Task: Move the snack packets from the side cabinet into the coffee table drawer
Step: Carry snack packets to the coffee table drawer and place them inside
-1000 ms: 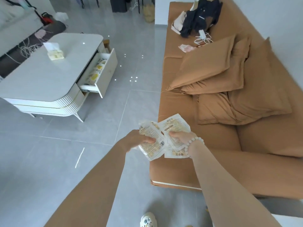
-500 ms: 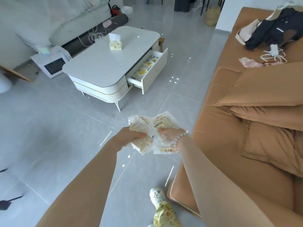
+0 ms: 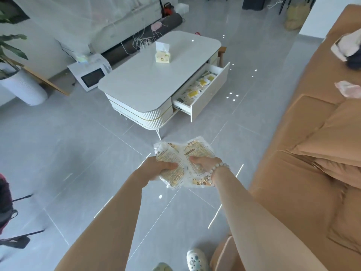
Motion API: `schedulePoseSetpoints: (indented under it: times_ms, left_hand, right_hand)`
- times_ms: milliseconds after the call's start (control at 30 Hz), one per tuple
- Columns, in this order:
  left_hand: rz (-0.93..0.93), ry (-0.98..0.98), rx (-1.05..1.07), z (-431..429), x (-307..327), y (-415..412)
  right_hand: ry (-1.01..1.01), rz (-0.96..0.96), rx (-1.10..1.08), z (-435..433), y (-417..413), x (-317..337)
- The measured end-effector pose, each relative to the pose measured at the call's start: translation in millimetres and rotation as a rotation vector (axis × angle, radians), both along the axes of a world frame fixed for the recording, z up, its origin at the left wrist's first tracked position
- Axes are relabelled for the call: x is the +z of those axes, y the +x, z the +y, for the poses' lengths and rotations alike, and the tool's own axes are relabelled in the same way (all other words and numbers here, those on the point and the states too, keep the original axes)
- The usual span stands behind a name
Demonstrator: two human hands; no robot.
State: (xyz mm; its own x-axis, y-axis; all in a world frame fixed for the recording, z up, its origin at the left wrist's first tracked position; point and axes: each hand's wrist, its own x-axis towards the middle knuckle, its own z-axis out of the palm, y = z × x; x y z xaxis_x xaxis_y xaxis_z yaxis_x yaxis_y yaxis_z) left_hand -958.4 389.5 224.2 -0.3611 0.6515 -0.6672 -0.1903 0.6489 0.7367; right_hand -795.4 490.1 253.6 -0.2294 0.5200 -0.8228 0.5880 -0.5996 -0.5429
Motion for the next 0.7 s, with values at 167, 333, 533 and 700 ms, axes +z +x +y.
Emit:
schedulePoseSetpoints:
  times_ms: [167,333,533,700]
  left_hand:
    - [-0.012,0.004,-0.019,29.2,0.6,-33.3]
    - [-0.001,-0.012,-0.065,70.5,-6.2,-71.9]
    - [-0.058,0.036,-0.139,134.4,-6.7,-128.4]
    - [-0.048,0.064,-0.189,188.5,-1.8,-182.9]
  right_hand:
    - [0.040,-0.011,0.022,29.7,-34.1,7.3]
    - [0.053,-0.039,0.011,69.1,-69.4,0.3]
    - [0.053,-0.050,-0.047,115.6,-122.9,4.5]
    - [0.082,-0.081,-0.091,161.2,-172.8,14.2]
